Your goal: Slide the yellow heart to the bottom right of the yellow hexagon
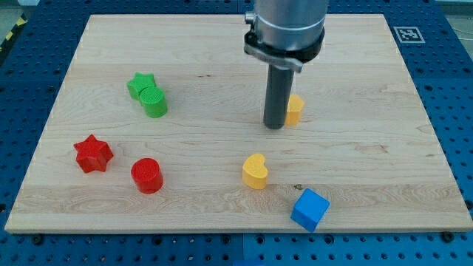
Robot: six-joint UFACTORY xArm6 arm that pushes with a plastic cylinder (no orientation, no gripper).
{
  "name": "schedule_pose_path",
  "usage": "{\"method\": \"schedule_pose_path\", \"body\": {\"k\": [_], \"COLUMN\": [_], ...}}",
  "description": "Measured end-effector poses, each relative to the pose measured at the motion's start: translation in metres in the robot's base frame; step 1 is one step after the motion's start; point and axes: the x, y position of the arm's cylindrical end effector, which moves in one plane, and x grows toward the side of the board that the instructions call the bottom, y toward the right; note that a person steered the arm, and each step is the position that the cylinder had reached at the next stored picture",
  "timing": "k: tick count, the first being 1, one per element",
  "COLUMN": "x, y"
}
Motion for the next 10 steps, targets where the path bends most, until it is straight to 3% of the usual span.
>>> {"method": "schedule_pose_path", "body": {"k": [1,3,5,6,8,10], "x": [-0.020,0.025,0.037,0.074,0.080,0.115], "y": [0.010,-0.005,-0.077,-0.083,-0.083,-0.083]}}
